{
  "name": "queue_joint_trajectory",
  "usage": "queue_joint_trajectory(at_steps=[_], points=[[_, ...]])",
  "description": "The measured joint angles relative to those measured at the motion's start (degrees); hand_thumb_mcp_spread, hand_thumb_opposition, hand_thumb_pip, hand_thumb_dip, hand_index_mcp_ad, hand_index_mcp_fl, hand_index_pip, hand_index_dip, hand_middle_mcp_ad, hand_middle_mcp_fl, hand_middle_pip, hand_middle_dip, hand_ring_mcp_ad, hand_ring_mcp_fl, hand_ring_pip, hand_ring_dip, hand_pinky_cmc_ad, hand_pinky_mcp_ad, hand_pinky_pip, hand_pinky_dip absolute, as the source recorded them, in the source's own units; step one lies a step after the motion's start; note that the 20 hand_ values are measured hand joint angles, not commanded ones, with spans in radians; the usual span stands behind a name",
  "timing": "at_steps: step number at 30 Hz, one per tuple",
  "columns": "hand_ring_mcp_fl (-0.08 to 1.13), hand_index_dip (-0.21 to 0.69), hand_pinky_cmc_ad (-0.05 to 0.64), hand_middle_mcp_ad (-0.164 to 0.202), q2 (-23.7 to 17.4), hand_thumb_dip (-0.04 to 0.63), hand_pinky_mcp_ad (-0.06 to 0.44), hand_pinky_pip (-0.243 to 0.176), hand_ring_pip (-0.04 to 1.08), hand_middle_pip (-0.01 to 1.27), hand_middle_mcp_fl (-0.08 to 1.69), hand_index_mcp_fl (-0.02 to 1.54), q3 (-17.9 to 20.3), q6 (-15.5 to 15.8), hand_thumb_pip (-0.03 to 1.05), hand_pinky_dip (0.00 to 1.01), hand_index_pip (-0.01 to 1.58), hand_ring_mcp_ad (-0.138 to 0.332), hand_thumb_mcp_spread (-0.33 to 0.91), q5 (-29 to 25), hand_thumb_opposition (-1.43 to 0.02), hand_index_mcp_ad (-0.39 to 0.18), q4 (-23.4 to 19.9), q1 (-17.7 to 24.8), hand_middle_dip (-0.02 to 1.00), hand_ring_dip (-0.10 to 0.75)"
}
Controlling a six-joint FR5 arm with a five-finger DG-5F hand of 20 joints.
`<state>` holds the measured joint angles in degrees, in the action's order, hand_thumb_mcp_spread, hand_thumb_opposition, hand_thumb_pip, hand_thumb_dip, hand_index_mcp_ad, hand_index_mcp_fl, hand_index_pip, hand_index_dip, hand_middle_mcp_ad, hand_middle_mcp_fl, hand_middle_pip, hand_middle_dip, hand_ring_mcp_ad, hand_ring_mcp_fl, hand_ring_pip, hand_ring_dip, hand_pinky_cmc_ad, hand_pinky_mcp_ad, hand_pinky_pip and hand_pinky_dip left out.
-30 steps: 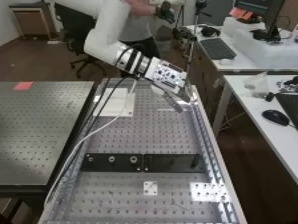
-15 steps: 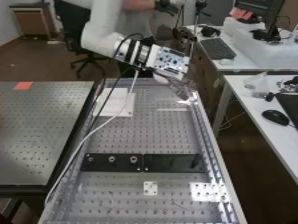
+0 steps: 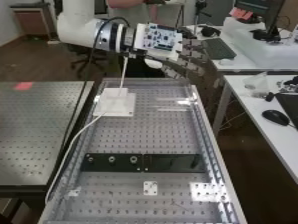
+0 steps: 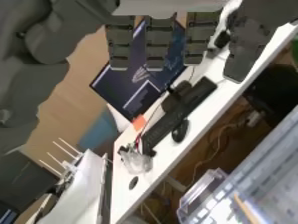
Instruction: Grab the chopstick and place it in the clear container
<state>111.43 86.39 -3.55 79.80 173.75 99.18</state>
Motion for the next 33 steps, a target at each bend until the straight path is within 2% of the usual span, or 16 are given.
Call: queue_joint_trajectory(at_steps=[5, 9, 11, 13, 14, 17, 19, 21, 23, 25, 28, 33], points=[[0.0, 0.265, 0.494, 0.005, -5.85, 0.037, 0.361, -0.161, 0.08, 0.11, 0.0, 0.08, 3.85, 10.01, 0.34, 0.28, 0.05, 0.145, 0.19, -2.99, -0.63, -0.171, -1.53, -2.23, 0.28, 0.133], [0.0, 0.25, 0.499, 0.005, -9.44, 0.024, 0.361, -0.162, 0.08, 0.12, 0.0, 0.08, 4.87, 17.07, 0.34, 0.22, 0.05, 0.145, 0.19, -3.9, -0.63, -0.168, -0.87, -4.13, 0.25, 0.117], [0.0, 0.25, 0.499, 0.005, -10.74, 0.024, 0.361, -0.162, 0.08, 0.12, 0.01, 0.12, 4.66, 20.43, 0.34, 0.21, 0.05, 0.145, 0.19, -4.08, -0.64, -0.168, 0.08, -5.33, 0.25, 0.113], [0.0, 0.25, 0.497, 0.005, -11.04, 0.019, 0.361, -0.162, 0.08, 0.13, 0.02, 0.16, 4.28, 22.12, 0.37, 0.19, 0.06, 0.145, 0.19, -3.22, -0.64, -0.171, 0.26, -5.86, 0.25, 0.113], [0.0, 0.25, 0.501, 0.005, -11.16, 0.037, 0.361, -0.162, 0.08, 0.14, 0.08, 0.23, 4.07, 23.19, 0.45, 0.18, 0.07, 0.145, 0.19, -2.56, -0.64, -0.171, 0.22, -6.05, 0.25, 0.112], [0.0, 0.25, 0.497, 0.005, -11.16, 0.075, 0.361, -0.157, 0.1, 0.14, 0.24, 0.36, 3.29, 26.94, 0.6, 0.18, 0.06, 0.138, 0.27, -1.52, -0.65, -0.171, 0.33, -6.12, 0.25, 0.112], [0.02, 0.248, 0.497, 0.002, -10.78, 0.113, 0.358, -0.154, 0.1, 0.14, 0.28, 0.38, 1.67, 31.45, 0.64, 0.18, 0.06, 0.129, 0.28, -0.61, -0.68, -0.171, 0.98, -6.13, 0.27, 0.112], [0.03, 0.248, 0.497, 0.002, -10.22, 0.161, 0.358, -0.133, 0.1, 0.14, 0.3, 0.41, -0.1, 34.26, 0.67, 0.18, 0.06, 0.131, 0.29, -0.04, -0.69, -0.173, 1.57, -6.02, 0.32, 0.141], [0.05, 0.255, 0.497, 0.005, -9.37, 0.18, 0.358, -0.105, 0.1, 0.14, 0.32, 0.41, -2.57, 37.41, 0.71, 0.18, 0.06, 0.127, 0.29, -0.06, -0.69, -0.183, 2.76, -5.6, 0.37, 0.173], [0.05, 0.253, 0.494, 0.005, -8.57, 0.19, 0.354, -0.108, 0.1, 0.13, 0.29, 0.41, -4.52, 39.3, 0.71, 0.18, 0.06, 0.126, 0.28, -0.6, -0.69, -0.187, 4.34, -5.22, 0.38, 0.173], [0.04, 0.265, 0.494, 0.002, -7.69, 0.19, 0.356, -0.105, 0.11, 0.11, 0.24, 0.32, -6.97, 41.83, 0.65, 0.18, 0.05, 0.122, 0.24, -0.81, -0.69, -0.188, 6.22, -4.73, 0.38, 0.195], [0.0, 0.291, 0.496, 0.002, -7.35, 0.182, 0.354, -0.105, 0.11, 0.12, 0.15, 0.26, -8.36, 46.33, 0.6, 0.18, 0.05, 0.115, 0.18, -3.65, -0.69, -0.195, 7.2, -3.65, 0.38, 0.195]])
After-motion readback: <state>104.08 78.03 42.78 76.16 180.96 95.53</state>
